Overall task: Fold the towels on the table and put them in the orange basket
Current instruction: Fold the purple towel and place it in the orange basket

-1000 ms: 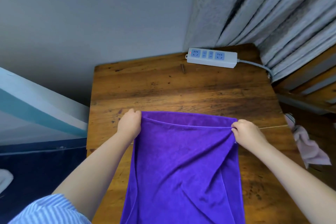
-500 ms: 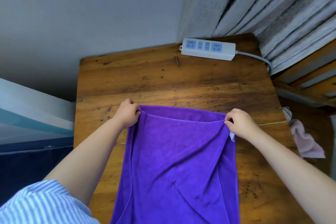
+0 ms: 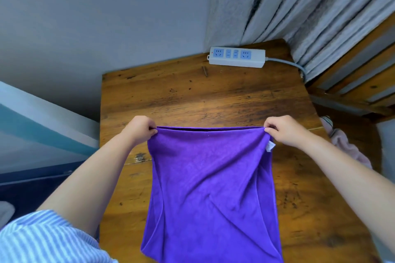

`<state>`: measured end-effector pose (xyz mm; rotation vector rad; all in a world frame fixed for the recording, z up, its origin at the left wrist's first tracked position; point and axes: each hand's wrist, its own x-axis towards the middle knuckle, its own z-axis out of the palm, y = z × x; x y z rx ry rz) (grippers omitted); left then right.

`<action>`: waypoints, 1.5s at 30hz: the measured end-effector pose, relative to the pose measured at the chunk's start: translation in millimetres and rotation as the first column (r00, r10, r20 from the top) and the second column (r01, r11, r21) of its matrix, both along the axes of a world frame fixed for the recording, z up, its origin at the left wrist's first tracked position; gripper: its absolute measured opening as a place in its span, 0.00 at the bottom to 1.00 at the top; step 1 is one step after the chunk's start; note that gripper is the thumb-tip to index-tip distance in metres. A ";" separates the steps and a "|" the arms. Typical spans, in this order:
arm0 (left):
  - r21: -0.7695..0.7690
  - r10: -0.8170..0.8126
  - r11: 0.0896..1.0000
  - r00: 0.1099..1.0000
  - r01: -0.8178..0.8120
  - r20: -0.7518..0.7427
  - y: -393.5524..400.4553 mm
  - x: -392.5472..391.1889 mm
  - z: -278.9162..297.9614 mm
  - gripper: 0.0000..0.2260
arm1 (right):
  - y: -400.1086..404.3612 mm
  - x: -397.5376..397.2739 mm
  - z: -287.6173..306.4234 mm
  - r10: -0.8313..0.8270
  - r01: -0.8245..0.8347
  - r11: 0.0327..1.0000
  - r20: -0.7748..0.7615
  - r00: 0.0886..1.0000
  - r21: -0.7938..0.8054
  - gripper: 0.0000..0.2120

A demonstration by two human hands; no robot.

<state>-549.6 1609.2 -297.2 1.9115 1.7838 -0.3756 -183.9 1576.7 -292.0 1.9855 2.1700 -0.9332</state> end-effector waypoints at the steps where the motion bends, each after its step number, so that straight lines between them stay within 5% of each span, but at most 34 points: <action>1: 0.030 -0.009 1.000 1.000 0.009 -0.011 -6.0 -2.4 8.5 0.09 | -3.3 -1.7 4.5 0.012 -0.012 1.000 0.007 1.000 0.022 0.07; 13: 0.397 0.062 0.917 0.998 -0.050 -0.016 -104.1 -44.6 115.9 0.07 | -72.5 -36.7 106.4 0.296 -0.342 0.931 0.285 0.912 0.128 0.06; 18: 0.574 0.143 0.797 0.982 -0.189 0.126 -133.9 -52.8 170.3 0.04 | -95.7 -57.1 166.9 0.142 -0.256 0.896 0.311 0.940 0.364 0.03; 24: 0.790 0.176 0.601 0.984 -0.120 0.015 -141.6 -53.2 246.6 0.11 | -103.6 -79.9 234.4 -0.172 -0.016 0.640 0.163 0.972 0.768 0.15; 30: 0.942 0.144 0.206 0.960 -0.265 0.239 -146.7 -57.0 311.8 0.14 | -107.3 -87.8 299.4 -0.106 0.155 0.155 -0.140 0.984 0.976 0.13; 32: 0.918 0.108 0.268 0.956 -0.292 0.272 -148.4 -58.5 315.2 0.12 | -101.0 -85.3 304.6 -0.124 0.112 0.269 -0.081 0.989 0.957 0.11; 34: 0.771 0.206 0.581 0.963 -0.261 0.171 -148.0 -59.9 313.6 0.10 | -94.4 -84.6 300.9 -0.105 -0.092 0.662 0.214 0.971 0.743 0.12; 35: 0.677 0.253 0.688 0.961 -0.262 0.115 -147.9 -61.5 311.5 0.11 | -91.2 -82.9 297.0 -0.070 -0.126 0.767 0.277 0.958 0.629 0.13; 37: 0.700 0.271 0.677 0.961 -0.228 0.051 -147.0 -62.5 311.6 0.10 | -86.7 -82.3 295.9 -0.091 -0.089 0.732 0.227 0.970 0.675 0.13; 39: 0.845 0.215 0.465 0.960 -0.264 0.182 -144.4 -60.2 312.7 0.09 | -79.7 -82.0 302.6 -0.173 0.103 0.495 -0.019 0.985 0.863 0.12; 41: 0.866 0.229 0.405 0.949 -0.295 0.216 -140.7 -56.9 314.6 0.09 | -72.3 -83.2 309.9 -0.176 0.180 0.381 -0.119 0.977 0.907 0.13; 45: 0.744 0.365 0.627 0.931 -0.232 -0.018 -134.5 -55.7 300.4 0.12 | -61.5 -88.5 303.3 -0.150 0.000 0.748 0.168 0.974 0.664 0.16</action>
